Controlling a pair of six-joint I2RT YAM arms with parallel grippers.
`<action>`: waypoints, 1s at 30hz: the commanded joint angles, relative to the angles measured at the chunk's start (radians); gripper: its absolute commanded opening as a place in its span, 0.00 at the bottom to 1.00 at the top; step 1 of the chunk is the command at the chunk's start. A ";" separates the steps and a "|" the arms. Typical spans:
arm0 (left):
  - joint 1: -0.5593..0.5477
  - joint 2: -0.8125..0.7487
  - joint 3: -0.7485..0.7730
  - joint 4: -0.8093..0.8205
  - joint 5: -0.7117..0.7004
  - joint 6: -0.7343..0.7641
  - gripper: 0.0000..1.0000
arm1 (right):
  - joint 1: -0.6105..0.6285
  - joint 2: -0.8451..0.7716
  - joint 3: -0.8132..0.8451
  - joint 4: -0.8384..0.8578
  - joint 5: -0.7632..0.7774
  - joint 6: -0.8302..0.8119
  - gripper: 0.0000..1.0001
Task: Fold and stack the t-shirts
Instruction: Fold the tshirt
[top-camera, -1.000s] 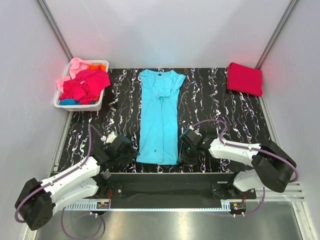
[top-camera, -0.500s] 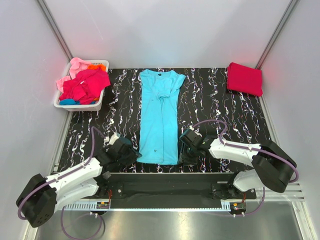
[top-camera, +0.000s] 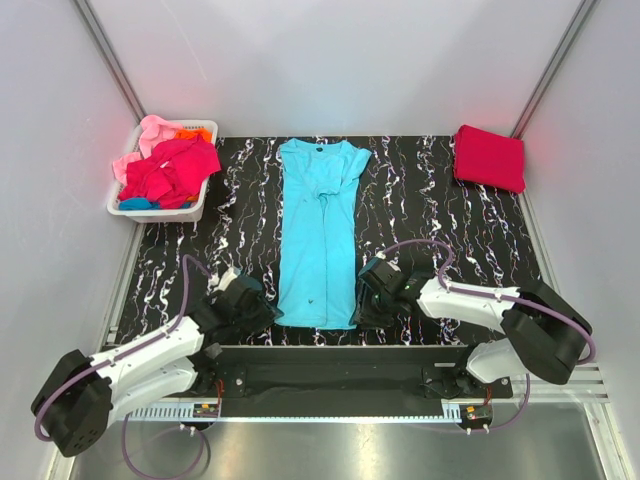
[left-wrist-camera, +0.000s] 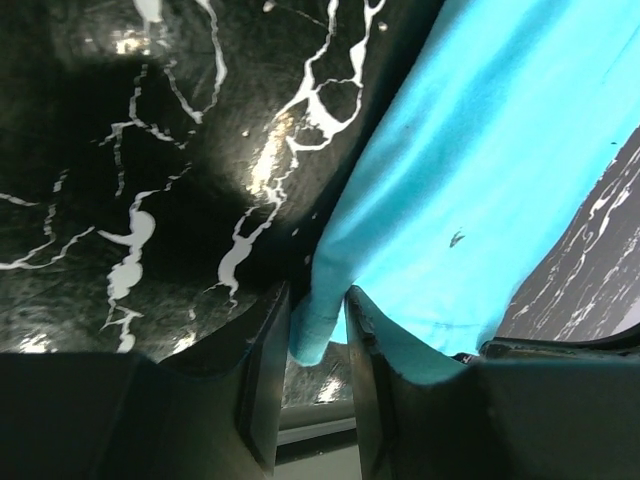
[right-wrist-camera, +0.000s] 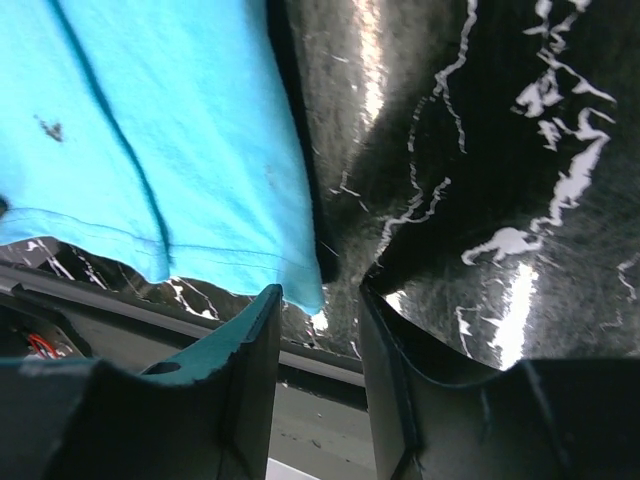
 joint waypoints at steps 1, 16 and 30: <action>0.000 -0.022 0.012 -0.038 -0.031 0.004 0.34 | 0.010 0.040 -0.036 0.053 0.026 -0.008 0.44; 0.000 0.001 0.014 -0.029 -0.024 0.009 0.00 | 0.010 0.085 -0.021 0.033 0.018 -0.005 0.00; -0.014 -0.111 -0.104 -0.066 0.038 0.010 0.00 | 0.017 -0.002 -0.080 -0.019 0.011 0.020 0.00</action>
